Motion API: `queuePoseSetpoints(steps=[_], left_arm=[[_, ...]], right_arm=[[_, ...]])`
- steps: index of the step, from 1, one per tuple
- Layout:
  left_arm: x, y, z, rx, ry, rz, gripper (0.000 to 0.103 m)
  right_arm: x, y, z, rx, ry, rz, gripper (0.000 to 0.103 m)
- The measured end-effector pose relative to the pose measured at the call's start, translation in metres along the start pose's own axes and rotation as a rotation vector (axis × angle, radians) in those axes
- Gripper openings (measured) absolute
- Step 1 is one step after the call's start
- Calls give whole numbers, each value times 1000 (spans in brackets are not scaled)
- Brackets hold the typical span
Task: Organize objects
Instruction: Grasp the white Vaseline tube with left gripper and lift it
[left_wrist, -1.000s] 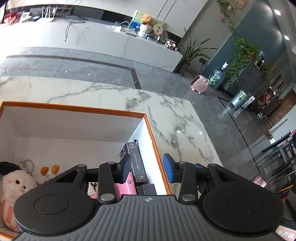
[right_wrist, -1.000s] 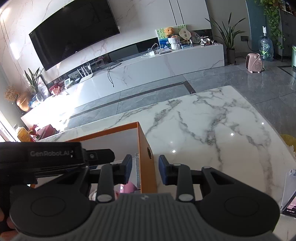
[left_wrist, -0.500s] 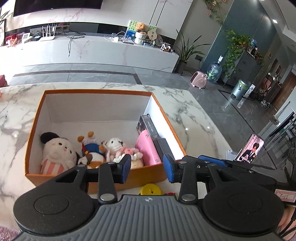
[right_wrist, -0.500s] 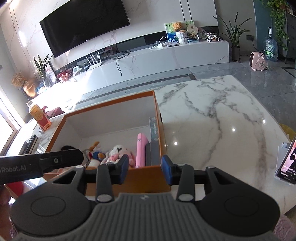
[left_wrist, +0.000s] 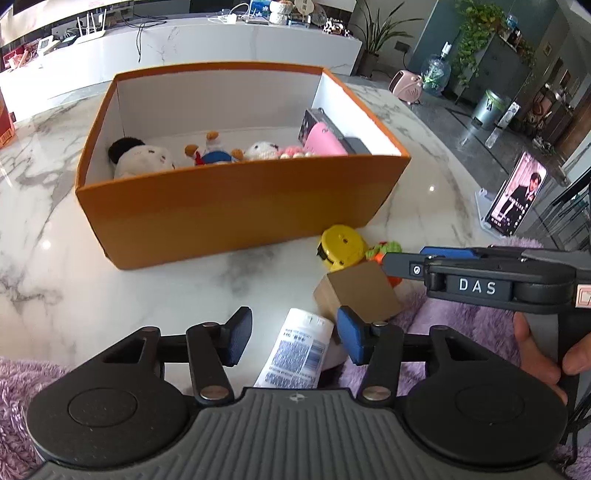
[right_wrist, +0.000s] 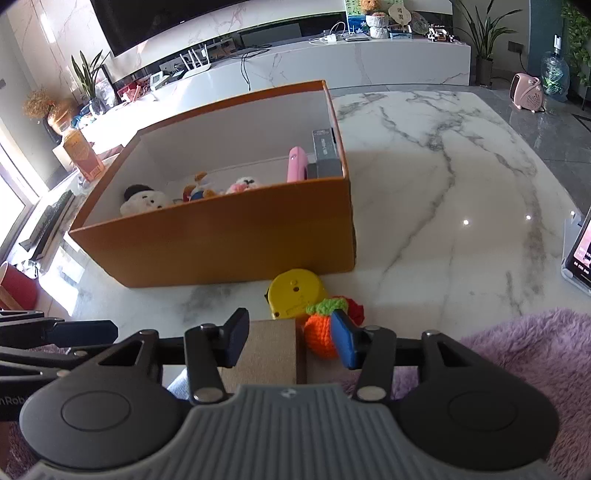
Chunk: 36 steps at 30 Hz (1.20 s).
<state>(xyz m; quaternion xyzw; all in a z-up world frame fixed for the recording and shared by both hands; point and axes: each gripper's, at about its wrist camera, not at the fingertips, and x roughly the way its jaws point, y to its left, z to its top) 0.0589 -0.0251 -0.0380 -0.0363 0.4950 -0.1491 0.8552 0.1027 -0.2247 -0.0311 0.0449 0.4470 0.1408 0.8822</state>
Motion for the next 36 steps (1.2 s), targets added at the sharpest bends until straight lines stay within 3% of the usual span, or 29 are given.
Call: queuePoseSetpoints(steps=[9,16,25,29,36], left_arm=[[23,0,-37,77,107,46,70],[34,-17,-56,251,144,126,74],[45,-34,-73,375,174,227,75],[43,-37,-76,401,168,269,67],[14,-34,-81,405,95,282,64]], right_arm=[[10,20,-34,-131,33,-26,55],[14,18,-34,-144,49,-24,58],[18,22,-36,-153,54,-31,61],[18,22,-36,-153,54,-31,62],[19,22,-36,-152,52,-30,62]])
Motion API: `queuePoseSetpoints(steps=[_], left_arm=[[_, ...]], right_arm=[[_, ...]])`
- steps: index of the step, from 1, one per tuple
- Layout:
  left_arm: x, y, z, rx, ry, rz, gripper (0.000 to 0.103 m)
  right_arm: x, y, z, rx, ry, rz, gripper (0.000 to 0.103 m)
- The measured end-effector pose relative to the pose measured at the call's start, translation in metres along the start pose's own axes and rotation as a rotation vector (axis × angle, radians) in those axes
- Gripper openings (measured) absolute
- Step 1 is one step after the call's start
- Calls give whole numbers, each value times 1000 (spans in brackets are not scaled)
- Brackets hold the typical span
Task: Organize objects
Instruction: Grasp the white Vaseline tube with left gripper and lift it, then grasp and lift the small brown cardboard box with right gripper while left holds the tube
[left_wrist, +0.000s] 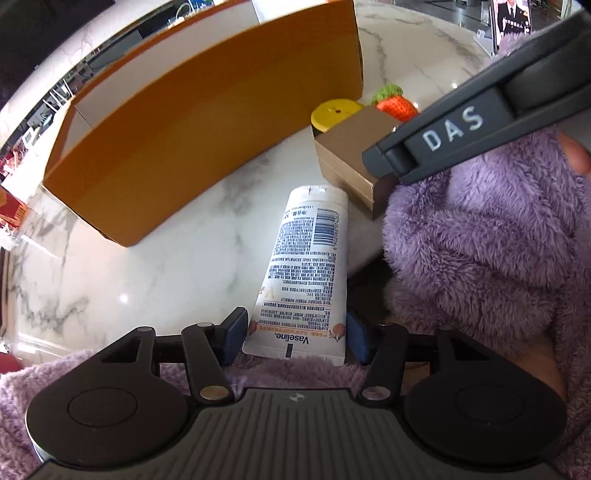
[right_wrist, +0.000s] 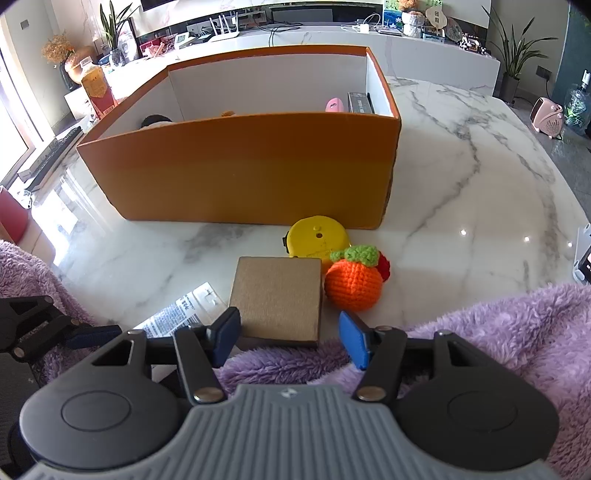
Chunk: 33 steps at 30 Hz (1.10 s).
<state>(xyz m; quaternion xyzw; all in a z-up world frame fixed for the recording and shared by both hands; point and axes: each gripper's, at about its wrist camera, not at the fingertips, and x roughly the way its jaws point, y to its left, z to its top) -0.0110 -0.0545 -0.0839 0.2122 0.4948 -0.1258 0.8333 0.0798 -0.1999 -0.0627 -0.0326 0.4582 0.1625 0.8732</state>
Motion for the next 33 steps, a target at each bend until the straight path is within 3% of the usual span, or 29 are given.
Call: queuePoseSetpoints(steps=[3,5,12,22,26,33], left_arm=[[-13,6,-3,-18,-28,-2,57],[-19,10,-4,-24,-29,-11,16],[-35,25,-1,-91,-79,-23,14],[-38,52,46,-211,-173,-61,12],[-29,60,55,-222,-166,-57,12],[-21,69,56,-265,-142,-95,12]], right_arm=[[0,-1,0,3,-1,2,62],[0,-1,0,3,-2,3,62],[0,0,0,3,-2,2,62],[-5,3,10,16,-8,33,61],[-2,8,18,13,30,58,65],[11,13,26,-24,78,22,73]])
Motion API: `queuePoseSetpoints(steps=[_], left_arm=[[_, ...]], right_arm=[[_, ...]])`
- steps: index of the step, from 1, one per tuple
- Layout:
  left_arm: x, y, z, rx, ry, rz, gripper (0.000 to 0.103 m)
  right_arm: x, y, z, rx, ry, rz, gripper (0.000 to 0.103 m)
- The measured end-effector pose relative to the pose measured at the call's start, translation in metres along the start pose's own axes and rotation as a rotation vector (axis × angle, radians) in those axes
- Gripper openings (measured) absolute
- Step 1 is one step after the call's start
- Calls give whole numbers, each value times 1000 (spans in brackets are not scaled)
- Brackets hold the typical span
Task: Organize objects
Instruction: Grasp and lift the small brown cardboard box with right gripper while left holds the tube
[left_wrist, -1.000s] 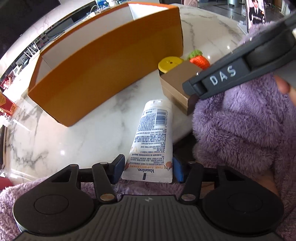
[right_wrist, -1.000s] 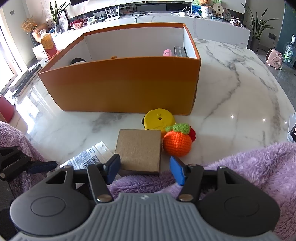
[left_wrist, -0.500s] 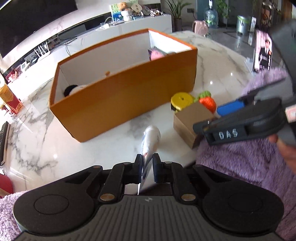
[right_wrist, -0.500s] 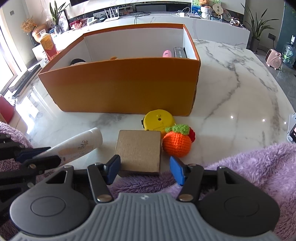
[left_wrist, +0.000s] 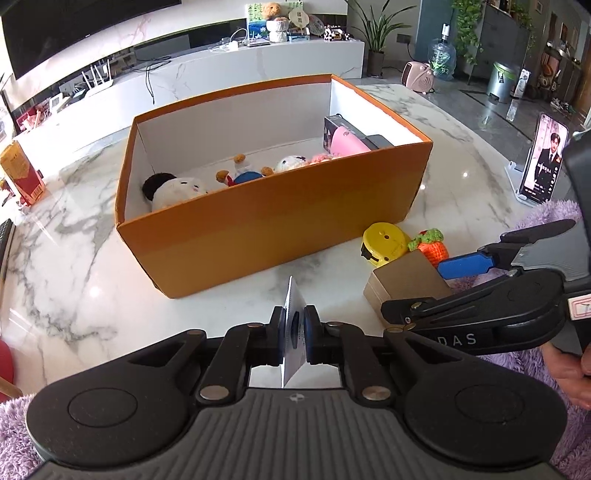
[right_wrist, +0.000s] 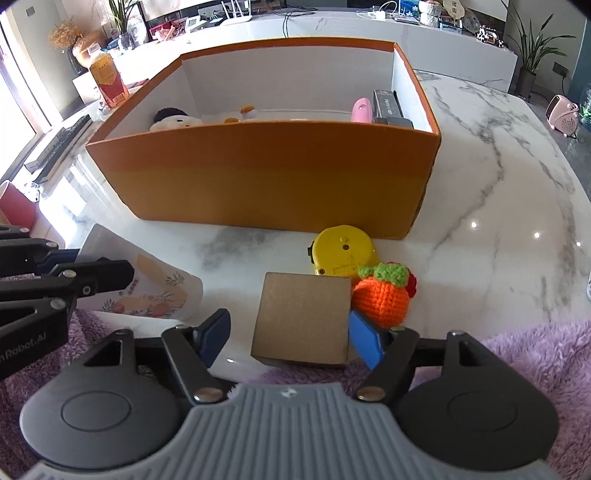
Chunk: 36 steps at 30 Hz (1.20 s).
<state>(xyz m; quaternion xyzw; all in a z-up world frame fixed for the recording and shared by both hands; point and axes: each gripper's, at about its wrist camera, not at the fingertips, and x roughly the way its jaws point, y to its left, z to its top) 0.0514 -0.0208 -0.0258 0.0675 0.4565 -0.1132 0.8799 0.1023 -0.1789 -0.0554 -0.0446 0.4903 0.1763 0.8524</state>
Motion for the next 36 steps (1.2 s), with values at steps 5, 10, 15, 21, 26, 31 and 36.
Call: queuePoseSetpoints(steps=[5,10,15,21,26,31,36], left_arm=[[1,6,2,-33,9,-22,14],[6,10,7,-70,12,-34,18],[11,10,10,-75,8,-33,28],[15,4,13,-47,7,-32,19],[14,2,10,-31,-5,-11,12],[1,5,12,-42,-39,-25,12],[-21,11,26,-71,-78,-63,12]], right_arm=[[17,-8,2,50,74,-12,66],[20,-9,4,63,87,-4,64],[19,-8,3,61,87,-3,63],[19,-8,3,59,85,-2,63],[14,-6,2,42,65,-12,62],[-5,-7,8,38,26,6,62],[-31,-4,21,41,-31,61,62]])
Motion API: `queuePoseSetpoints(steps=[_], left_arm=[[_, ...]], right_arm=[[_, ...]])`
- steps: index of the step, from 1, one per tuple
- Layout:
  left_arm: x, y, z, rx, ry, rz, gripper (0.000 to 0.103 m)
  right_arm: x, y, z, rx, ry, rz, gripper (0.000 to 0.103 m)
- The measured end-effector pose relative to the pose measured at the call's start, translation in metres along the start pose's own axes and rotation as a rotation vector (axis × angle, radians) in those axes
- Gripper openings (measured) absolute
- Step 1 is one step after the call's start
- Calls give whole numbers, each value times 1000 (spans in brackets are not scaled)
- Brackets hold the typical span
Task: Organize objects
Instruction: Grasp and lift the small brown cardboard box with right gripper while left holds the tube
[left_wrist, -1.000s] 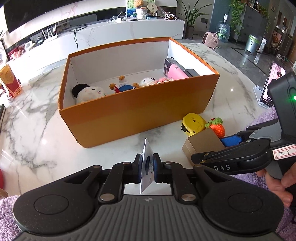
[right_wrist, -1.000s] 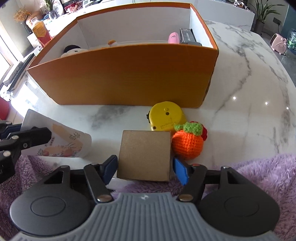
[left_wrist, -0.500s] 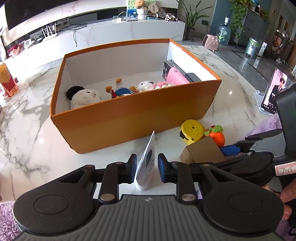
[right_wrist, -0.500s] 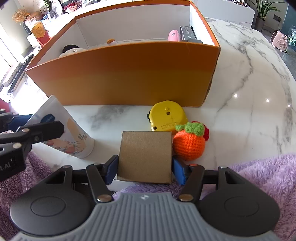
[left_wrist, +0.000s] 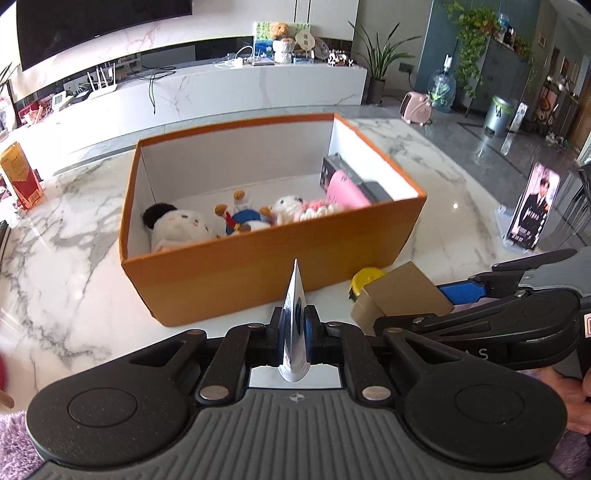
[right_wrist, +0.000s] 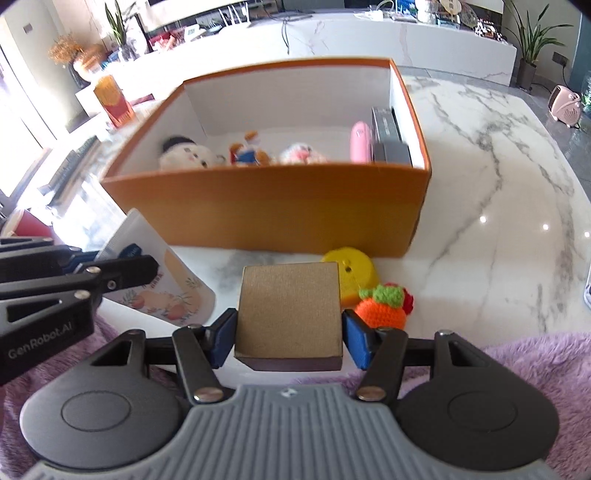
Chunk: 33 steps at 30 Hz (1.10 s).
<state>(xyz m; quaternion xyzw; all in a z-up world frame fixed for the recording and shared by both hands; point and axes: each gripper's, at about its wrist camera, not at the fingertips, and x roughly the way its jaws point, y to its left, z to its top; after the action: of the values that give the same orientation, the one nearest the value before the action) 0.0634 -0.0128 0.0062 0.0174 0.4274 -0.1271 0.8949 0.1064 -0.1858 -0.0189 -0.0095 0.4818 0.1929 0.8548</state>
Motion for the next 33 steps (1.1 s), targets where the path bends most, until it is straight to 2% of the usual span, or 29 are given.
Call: queuePoseSetpoints(steps=[6,11,18,24,29,33], left_arm=[[-22,7,28,-15,-47,-52,12],[-29,19,58,-38,-86,-86,12],[-14,35,98,-30,-127,-65,12],[16,52,124,-41,-116,-55,12],[40,68,142,-77,-121,-48,12],[59,80,152,-100,-116,-37,12]], right_arm=[[-31,6,28,-37,-94,46,62],[-41,7,60,-45,-148,79,62],[-34,5,101,-64,-192,89,62],[-8,-7,139,-78,-163,108,62],[18,-30,180,-14,-104,176,62],[48,-40,207,0,-51,178,62]])
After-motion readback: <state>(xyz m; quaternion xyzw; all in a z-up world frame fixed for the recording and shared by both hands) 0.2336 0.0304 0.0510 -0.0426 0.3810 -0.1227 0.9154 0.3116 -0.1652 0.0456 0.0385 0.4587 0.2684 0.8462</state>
